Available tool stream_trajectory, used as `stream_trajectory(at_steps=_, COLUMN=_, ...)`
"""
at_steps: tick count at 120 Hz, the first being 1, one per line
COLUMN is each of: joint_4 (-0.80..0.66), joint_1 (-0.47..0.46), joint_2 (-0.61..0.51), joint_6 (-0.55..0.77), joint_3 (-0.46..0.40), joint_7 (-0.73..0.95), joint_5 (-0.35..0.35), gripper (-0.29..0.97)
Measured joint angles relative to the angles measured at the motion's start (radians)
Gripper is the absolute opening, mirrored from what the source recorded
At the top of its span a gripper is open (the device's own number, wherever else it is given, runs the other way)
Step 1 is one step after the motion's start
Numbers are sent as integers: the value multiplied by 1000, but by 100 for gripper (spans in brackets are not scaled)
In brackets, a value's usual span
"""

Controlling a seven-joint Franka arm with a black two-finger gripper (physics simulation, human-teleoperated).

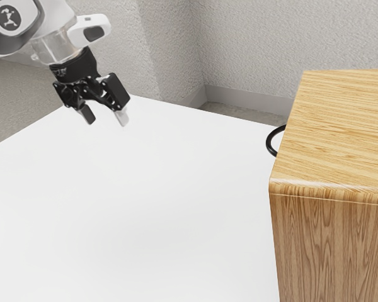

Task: Pull the drawer handle with one arm to open the drawer

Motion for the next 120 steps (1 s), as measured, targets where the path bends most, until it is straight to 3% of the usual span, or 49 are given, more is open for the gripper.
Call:
stream_trajectory(at_steps=21, joint_4=0, joint_1=7, joint_2=72, joint_6=120, joint_3=-27, joint_7=-3, joint_5=-61, gripper=68)
stream_trajectory(at_steps=58, joint_4=0, joint_1=-25, joint_2=88, joint_6=241, joint_3=-129, joint_7=-7, joint_5=-83, gripper=68)
stream_trajectory(at_steps=84, joint_4=70, joint_1=-106, joint_2=112, joint_6=201, joint_3=-160, joint_7=-16, joint_5=-80, gripper=68)
stream_trajectory(at_steps=120, joint_4=131, joint_1=-60, joint_2=167, joint_6=179, joint_3=-190, joint_7=-121, joint_5=-82, gripper=68)
